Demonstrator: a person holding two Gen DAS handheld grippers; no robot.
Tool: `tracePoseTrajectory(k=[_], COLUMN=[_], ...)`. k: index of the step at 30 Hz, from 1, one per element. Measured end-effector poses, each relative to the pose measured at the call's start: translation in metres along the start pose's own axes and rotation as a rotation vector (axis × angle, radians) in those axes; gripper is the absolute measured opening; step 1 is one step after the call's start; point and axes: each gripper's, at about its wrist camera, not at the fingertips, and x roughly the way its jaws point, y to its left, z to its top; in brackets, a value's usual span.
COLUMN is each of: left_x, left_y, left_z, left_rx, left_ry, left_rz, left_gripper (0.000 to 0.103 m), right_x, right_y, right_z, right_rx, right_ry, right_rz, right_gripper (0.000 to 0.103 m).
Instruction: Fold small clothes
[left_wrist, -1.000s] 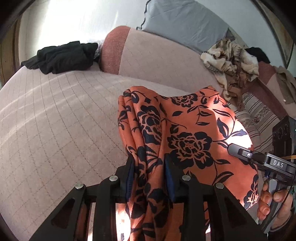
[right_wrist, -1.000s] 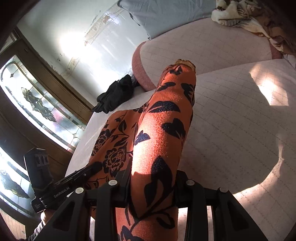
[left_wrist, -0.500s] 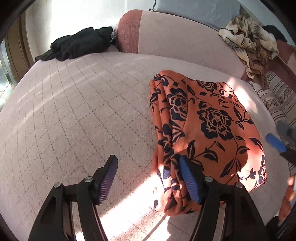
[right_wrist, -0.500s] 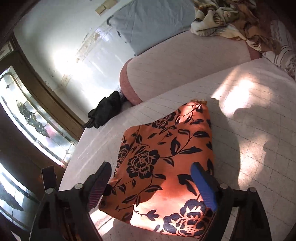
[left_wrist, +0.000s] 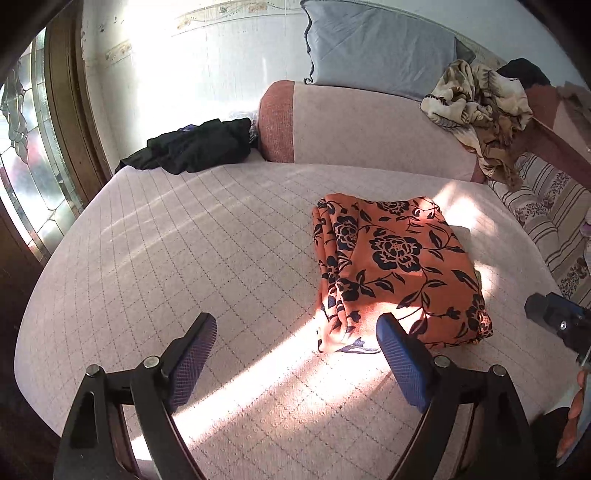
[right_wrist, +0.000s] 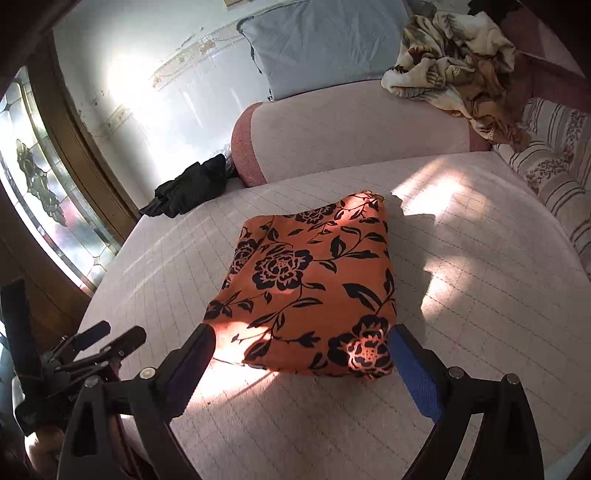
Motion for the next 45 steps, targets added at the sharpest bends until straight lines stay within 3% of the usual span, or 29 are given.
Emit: tracePoseTrajectory(k=[6, 16, 33, 38, 45], left_x=[-0.029, -0.059, -0.054, -0.048, -0.042], left_y=[-0.006, -0.017, -0.024, -0.029, -0.028], left_z=[-0.010, -0.012, -0.006, -0.003, 0.002], left_rx=[-0.009, -0.020, -0.003, 0.009, -0.002], left_ry=[-0.024, -0.060, -0.051, -0.037, -0.037], left_rz=[0.019, 0.005, -0.008, 0.019, -0.024], left_gripper=[0.092, 0.092, 0.096, 0.097, 0.101], right_x=[-0.036, -0.049, -0.041, -0.035, -0.028], right_y=[0.009, 0.025, 0.031, 0.032, 0.031], right_z=[-0.029, -0.040, -0.030, -0.027, -0.024], right_rx=[-0.028, -0.097, -0.116, -0.118, -0.113], right_ry=[-0.002, 0.037, 0.051, 0.058, 0.067], right_rz=[-0.076, -0.180, -0.211, -0.212, -0.212], right_gripper=[0.096, 0.096, 0.096, 0.096, 0.096])
